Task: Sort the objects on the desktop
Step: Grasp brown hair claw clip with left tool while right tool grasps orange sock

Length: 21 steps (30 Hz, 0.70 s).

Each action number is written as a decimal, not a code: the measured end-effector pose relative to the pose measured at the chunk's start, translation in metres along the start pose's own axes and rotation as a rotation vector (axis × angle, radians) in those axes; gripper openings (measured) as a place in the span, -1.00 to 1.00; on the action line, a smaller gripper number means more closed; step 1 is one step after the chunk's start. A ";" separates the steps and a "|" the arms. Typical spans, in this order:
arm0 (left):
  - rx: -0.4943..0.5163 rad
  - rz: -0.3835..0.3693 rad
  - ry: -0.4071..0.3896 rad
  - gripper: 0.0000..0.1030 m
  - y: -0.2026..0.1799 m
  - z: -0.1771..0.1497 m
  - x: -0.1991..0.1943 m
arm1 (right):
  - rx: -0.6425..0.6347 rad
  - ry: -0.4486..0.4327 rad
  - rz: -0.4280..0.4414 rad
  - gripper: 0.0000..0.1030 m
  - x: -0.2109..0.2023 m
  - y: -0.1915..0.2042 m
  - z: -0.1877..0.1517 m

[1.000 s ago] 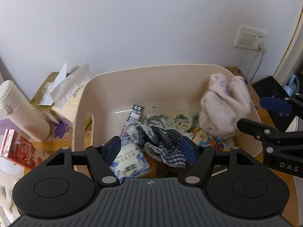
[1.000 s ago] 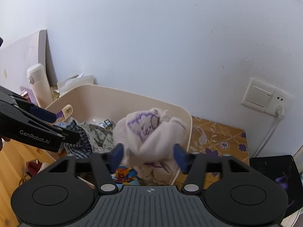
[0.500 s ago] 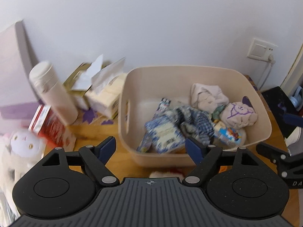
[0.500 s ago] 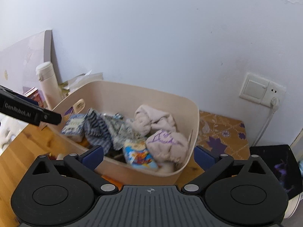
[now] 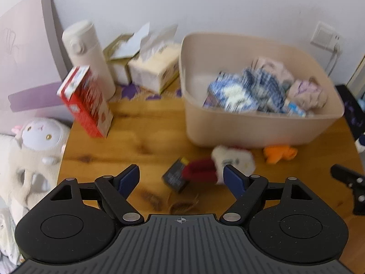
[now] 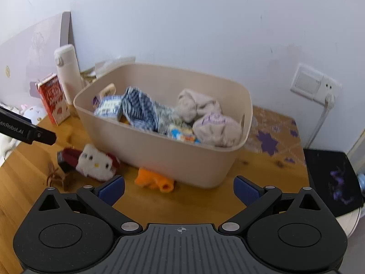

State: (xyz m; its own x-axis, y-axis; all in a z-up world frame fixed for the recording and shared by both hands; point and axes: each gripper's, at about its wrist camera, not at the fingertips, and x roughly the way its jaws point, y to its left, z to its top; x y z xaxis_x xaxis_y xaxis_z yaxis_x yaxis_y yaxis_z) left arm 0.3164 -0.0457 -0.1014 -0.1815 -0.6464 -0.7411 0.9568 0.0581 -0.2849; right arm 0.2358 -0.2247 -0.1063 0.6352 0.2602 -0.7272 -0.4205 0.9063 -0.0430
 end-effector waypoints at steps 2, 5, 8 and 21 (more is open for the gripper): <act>0.006 0.002 0.017 0.59 0.004 -0.007 0.004 | 0.003 0.012 0.004 1.00 0.000 0.004 -0.005; 0.009 0.003 0.041 0.59 0.008 -0.017 0.009 | 0.000 0.032 0.004 1.00 0.003 0.010 -0.012; 0.008 -0.002 0.062 0.59 0.011 -0.025 0.013 | -0.006 0.052 -0.006 1.00 0.008 0.015 -0.016; -0.046 -0.026 0.172 0.59 0.006 -0.044 0.045 | -0.008 0.110 0.010 1.00 0.038 0.027 -0.024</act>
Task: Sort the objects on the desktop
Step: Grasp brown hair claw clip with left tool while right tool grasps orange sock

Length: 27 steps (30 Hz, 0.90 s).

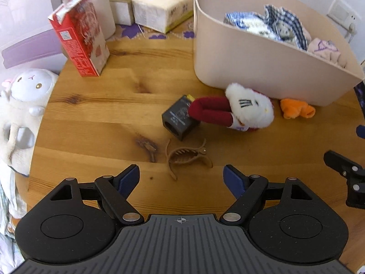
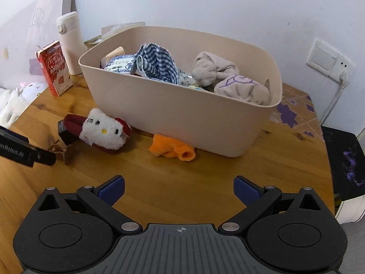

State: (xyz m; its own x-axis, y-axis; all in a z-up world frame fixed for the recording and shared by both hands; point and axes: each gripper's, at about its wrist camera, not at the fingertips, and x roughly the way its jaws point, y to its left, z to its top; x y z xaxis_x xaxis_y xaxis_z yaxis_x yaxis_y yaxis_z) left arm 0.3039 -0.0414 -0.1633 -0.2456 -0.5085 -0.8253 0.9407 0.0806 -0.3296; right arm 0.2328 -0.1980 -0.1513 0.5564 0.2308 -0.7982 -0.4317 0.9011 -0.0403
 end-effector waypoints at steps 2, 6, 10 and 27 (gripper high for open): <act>0.005 0.004 0.009 0.59 -0.002 0.001 0.006 | 0.002 0.000 0.001 1.00 0.006 0.001 0.000; -0.008 0.010 0.022 0.59 -0.004 0.003 0.016 | -0.008 0.005 -0.002 1.00 0.018 0.002 0.002; -0.040 0.020 0.016 0.59 -0.005 0.003 0.023 | -0.026 0.004 -0.007 1.00 0.032 0.002 0.003; -0.107 0.062 0.005 0.54 -0.009 0.015 0.041 | -0.024 0.004 0.032 0.92 0.077 0.002 0.017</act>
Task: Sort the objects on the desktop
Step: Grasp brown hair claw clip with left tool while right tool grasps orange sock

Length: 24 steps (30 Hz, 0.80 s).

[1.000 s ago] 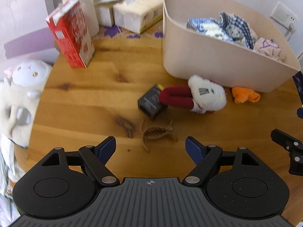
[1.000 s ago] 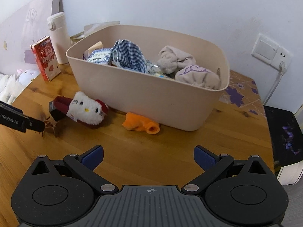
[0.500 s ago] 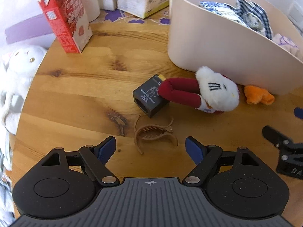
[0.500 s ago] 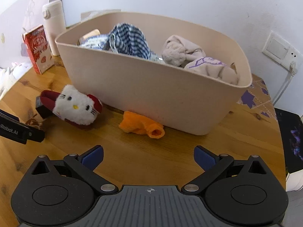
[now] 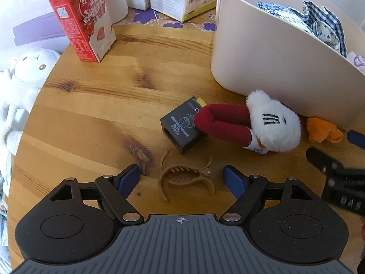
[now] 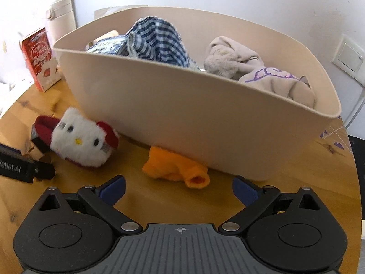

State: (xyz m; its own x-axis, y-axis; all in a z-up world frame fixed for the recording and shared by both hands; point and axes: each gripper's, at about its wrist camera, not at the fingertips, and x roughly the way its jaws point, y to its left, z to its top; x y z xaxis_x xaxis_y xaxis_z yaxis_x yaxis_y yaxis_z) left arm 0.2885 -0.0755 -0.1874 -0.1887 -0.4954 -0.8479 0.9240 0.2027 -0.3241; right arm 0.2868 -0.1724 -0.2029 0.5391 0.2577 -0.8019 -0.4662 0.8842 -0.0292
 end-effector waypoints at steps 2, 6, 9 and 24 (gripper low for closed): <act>0.004 0.016 -0.007 0.43 -0.001 0.000 -0.001 | 0.014 0.004 0.011 0.83 0.004 -0.002 0.003; -0.003 0.017 -0.022 0.06 -0.001 0.000 -0.006 | 0.024 0.023 0.021 0.41 0.012 -0.002 0.005; 0.012 0.011 -0.028 -0.06 -0.001 0.000 -0.008 | 0.032 0.017 0.020 0.12 0.012 -0.001 0.006; 0.020 -0.016 -0.046 -0.06 0.003 -0.012 -0.023 | 0.038 -0.002 0.044 -0.89 -0.016 0.001 -0.002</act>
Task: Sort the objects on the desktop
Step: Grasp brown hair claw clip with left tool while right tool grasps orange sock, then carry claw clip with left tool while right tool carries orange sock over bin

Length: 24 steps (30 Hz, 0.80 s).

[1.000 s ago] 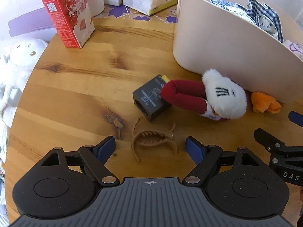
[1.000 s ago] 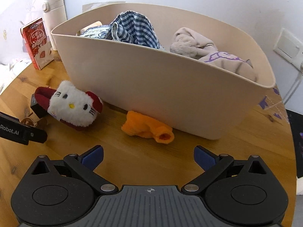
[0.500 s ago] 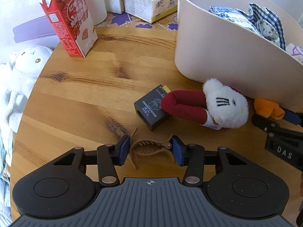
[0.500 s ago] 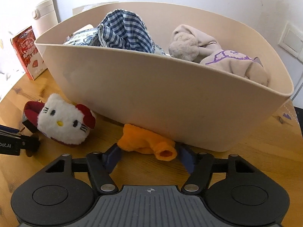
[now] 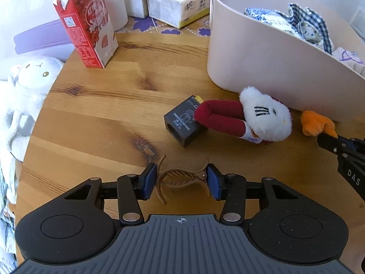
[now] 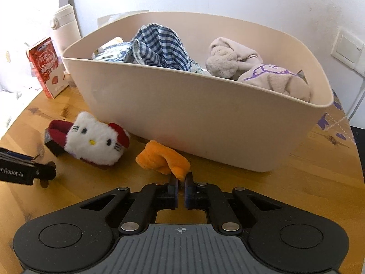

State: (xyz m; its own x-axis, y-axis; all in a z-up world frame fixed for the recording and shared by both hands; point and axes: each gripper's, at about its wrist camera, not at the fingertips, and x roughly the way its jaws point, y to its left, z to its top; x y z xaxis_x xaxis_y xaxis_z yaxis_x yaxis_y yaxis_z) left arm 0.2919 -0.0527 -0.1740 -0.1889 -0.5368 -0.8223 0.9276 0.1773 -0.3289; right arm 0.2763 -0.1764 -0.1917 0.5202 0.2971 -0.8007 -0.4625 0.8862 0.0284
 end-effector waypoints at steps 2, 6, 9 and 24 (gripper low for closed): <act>0.003 -0.007 -0.012 -0.06 0.001 -0.001 -0.006 | 0.002 -0.007 -0.004 -0.89 -0.006 0.004 -0.003; 0.011 -0.022 -0.037 -0.06 0.003 -0.005 -0.019 | 0.013 -0.024 -0.014 -0.89 -0.024 0.004 -0.013; 0.020 -0.033 -0.058 -0.07 0.005 -0.009 -0.028 | 0.024 -0.040 -0.022 -0.89 -0.038 0.005 -0.019; 0.047 -0.109 -0.150 -0.06 0.009 -0.007 -0.081 | 0.063 -0.166 -0.085 -0.89 -0.112 -0.005 -0.029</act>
State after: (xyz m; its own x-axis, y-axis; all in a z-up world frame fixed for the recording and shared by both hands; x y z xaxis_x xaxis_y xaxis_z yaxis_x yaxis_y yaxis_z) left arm 0.3139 -0.0018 -0.1132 -0.2419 -0.6682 -0.7036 0.9191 0.0746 -0.3869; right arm 0.1995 -0.2244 -0.1194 0.6689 0.2702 -0.6926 -0.3686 0.9296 0.0067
